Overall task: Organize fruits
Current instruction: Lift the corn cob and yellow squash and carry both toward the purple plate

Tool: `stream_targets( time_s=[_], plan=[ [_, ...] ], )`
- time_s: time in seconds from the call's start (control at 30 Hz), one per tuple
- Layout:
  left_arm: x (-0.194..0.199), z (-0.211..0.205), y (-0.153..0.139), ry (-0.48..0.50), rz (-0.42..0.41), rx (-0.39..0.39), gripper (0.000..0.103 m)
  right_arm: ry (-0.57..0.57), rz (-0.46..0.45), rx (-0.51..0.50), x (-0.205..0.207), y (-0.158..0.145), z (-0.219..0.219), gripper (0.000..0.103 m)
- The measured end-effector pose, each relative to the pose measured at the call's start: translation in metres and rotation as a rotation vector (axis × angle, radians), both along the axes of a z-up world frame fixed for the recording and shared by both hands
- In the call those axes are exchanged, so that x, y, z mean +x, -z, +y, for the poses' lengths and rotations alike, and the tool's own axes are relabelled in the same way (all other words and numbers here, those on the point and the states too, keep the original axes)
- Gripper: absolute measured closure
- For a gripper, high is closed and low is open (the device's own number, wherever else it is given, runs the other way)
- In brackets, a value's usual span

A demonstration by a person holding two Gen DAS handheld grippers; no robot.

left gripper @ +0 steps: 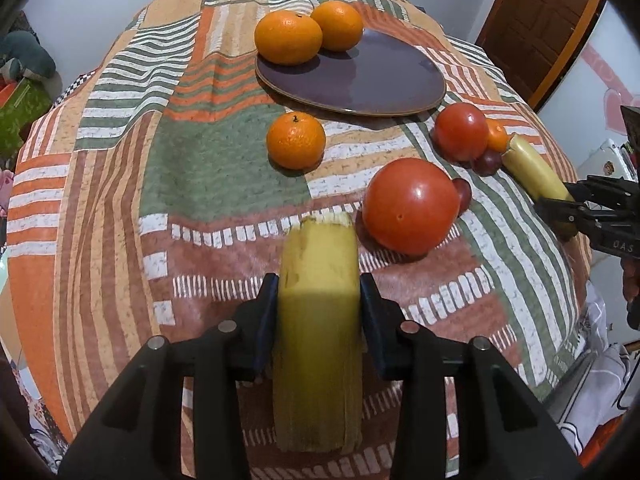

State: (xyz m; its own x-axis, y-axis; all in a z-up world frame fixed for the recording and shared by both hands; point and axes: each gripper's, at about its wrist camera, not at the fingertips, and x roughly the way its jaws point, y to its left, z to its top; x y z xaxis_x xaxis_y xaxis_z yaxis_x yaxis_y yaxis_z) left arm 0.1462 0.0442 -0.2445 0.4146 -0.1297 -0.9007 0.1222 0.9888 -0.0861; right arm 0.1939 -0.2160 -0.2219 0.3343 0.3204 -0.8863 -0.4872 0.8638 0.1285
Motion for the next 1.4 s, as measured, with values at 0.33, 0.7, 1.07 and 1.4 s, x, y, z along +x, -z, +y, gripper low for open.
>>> stream_targets(
  time_s=[0.33,0.7,1.07,1.4],
  plan=[
    [-0.001,0.004,-0.005,-0.030,-0.010,-0.020,0.065,0.018,-0.040,0.035,0.005,0.000,0.004,0.068],
    [0.002,0.011,-0.046,-0.054,-0.110,-0.038,0.065,0.032,-0.096,0.070,0.008,-0.023,-0.002,0.068],
    [0.031,0.004,-0.092,-0.049,-0.230,-0.059,0.065,0.028,-0.186,0.127,0.032,-0.055,0.009,0.068],
    [0.070,-0.006,-0.099,-0.026,-0.251,-0.058,0.065,0.026,-0.232,0.163,0.061,-0.070,0.022,0.068]
  ],
)
